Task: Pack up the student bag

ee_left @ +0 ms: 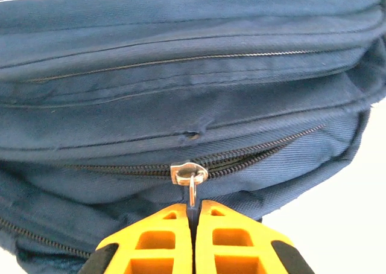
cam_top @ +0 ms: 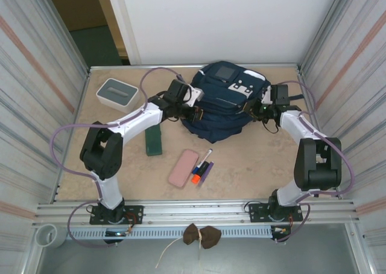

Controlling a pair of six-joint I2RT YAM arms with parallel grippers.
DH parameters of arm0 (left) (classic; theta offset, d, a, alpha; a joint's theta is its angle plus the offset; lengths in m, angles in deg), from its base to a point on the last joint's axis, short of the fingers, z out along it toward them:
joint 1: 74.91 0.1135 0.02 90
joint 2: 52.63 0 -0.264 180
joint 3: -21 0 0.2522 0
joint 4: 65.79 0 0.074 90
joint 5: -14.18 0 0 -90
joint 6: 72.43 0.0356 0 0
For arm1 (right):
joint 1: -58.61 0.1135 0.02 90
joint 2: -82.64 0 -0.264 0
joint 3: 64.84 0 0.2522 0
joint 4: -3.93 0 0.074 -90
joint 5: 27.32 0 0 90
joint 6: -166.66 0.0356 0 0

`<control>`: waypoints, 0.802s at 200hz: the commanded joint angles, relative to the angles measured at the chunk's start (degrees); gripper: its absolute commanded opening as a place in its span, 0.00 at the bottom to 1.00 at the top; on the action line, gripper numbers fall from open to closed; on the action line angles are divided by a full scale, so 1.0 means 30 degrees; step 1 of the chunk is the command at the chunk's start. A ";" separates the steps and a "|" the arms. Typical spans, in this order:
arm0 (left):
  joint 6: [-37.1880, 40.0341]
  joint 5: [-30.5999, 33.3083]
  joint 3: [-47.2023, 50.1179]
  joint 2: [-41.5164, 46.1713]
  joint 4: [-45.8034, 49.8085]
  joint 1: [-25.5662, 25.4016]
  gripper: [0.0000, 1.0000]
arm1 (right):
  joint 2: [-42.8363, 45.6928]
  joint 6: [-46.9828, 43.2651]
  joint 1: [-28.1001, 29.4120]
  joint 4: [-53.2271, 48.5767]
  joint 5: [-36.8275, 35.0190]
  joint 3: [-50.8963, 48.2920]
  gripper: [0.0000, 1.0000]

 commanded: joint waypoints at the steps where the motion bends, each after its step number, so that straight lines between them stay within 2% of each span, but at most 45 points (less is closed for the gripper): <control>1: -0.0537 -0.1062 -0.1309 0.0799 -0.0556 -0.0976 0.00 | 0.1708 -0.0393 -0.0282 -0.0837 -0.0129 -0.0223 0.36; 19: -0.0623 -0.0953 -0.1727 0.0534 -0.0548 -0.1531 0.00 | 0.3460 0.0085 -0.0423 -0.0921 0.0041 -0.1500 0.48; 47: -0.0649 -0.0832 -0.1971 0.0246 -0.0548 -0.2129 0.00 | 0.5782 0.1198 -0.0114 -0.0182 0.0572 -0.3292 0.59; 91: -0.0646 -0.0641 -0.1942 0.0097 -0.0518 -0.2460 0.00 | 0.6433 0.1896 0.2909 -0.0228 -0.2623 -0.3935 0.72; 123: -0.0532 -0.0662 -0.1788 0.0104 -0.0518 -0.2630 0.00 | 0.5397 0.2842 0.4232 0.0914 -0.4099 -0.3984 0.73; 160: -0.0308 -0.0254 -0.1511 0.0214 -0.0332 -0.2667 0.00 | 0.5442 0.3222 0.4395 0.1303 -0.5254 -0.4052 0.62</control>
